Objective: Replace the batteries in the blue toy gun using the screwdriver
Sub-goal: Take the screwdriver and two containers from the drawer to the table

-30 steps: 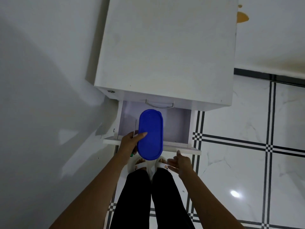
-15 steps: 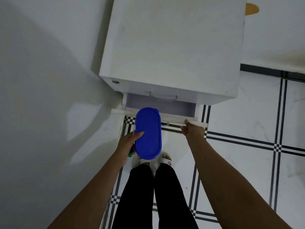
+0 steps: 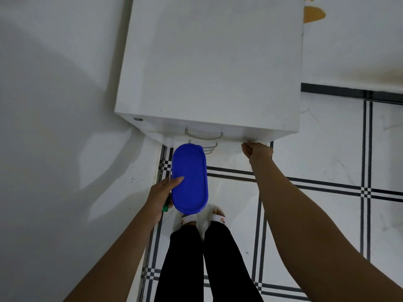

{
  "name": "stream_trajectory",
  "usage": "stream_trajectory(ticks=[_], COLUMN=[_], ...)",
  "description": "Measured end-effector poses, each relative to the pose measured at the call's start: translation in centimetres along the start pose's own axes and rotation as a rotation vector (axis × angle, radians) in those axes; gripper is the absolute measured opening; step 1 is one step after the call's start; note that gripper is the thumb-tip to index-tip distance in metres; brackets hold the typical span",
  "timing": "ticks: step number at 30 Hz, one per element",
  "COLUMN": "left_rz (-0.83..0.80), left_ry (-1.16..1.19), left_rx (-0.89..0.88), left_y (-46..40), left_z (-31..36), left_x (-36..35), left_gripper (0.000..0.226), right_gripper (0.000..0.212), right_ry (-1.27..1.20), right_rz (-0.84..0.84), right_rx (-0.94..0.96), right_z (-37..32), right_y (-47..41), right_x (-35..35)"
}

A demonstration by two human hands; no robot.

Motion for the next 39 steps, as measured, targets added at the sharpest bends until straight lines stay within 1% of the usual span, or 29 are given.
stream_trajectory(ticks=[4, 9, 13, 16, 18, 19, 21, 22, 23, 25, 26, 28, 30, 32, 35, 39], left_rz=[0.011, 0.013, 0.002, -0.004, -0.031, -0.059, -0.088, -0.111, -0.127, -0.159, -0.178, -0.228, -0.287, -0.341, -0.445, -0.536], left_ry=[-0.007, -0.016, -0.023, -0.039, -0.058, -0.078, -0.137, -0.179, -0.196, -0.244, -0.315, -0.41, -0.497, -0.559, -0.674, -0.747], left_rx=[0.006, 0.007, 0.0, -0.002, -0.007, -0.021, -0.049, -0.081, -0.114, -0.166, -0.195, -0.236, -0.264, -0.274, -0.307, -0.34], left_y=[0.3, 0.7, 1.2, 2.7, 4.7, 6.2, 8.7, 10.6, 12.2, 15.2, 16.7, 19.3, 21.7, 23.8, 27.5, 32.1], left_z=[0.2, 0.2, 0.3, 0.8, 1.6, 2.3, 3.2, 3.7, 4.1, 4.9, 4.8, 4.4, 3.7, 2.7, 1.0, -1.5], left_x=[0.4, 0.7, 0.5, -0.2, -1.1, -1.7, -2.6, -3.2, -3.7, -5.0, -5.9, -7.7, -9.8, -12.0, -16.5, -24.3], left_gripper=[0.036, 0.038, 0.04, 0.032, 0.033, 0.04, 0.057, 0.058, 0.05, 0.026, 0.022, 0.026, 0.029, 0.033, 0.04, 0.032], right_gripper=[0.025, 0.024, 0.015, 0.019, 0.019, 0.024, 0.043, 0.048, 0.049, 0.048, 0.046, 0.041, 0.037, 0.035, 0.032, 0.025], right_ry=[-0.031, 0.009, 0.103, 0.186, 0.312, 0.39, 0.547, 0.585, 0.601, 0.575, 0.528, 0.413, 0.264, 0.17, 0.018, -0.206], right_rz=[-0.019, -0.052, -0.194, -0.315, -0.376, -0.401, -0.463, -0.493, -0.531, -0.587, -0.589, -0.597, -0.568, -0.519, -0.398, -0.27], right_rx=[0.024, 0.036, 0.089, 0.155, 0.233, 0.275, 0.327, 0.343, 0.339, 0.321, 0.302, 0.281, 0.246, 0.225, 0.23, 0.245], right_z=[-1.0, -0.8, -0.6, 0.6, 1.8, 2.2, 3.4, 3.7, 4.0, 4.1, 4.4, 4.8, 4.9, 5.0, 4.7, 3.1], right_y=[-0.3, -0.4, 2.3, 5.7, 8.7, 10.6, 13.8, 15.7, 17.0, 19.2, 19.9, 20.9, 21.3, 21.5, 20.8, 19.5], right_x=[0.0, -0.1, 0.4, 2.5, 5.0, 6.5, 9.3, 11.4, 12.9, 16.1, 18.2, 21.5, 24.9, 28.2, 34.0, 41.8])
Point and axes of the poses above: each hand's wrist, its own y-axis away from the middle knuckle, its own x-axis out of the back of the hand, z = x × y, the point moved 5 cm from there along -y, towards the middle knuckle, and after that the axes turned 10 degrees about z, right-handed, at the moved point
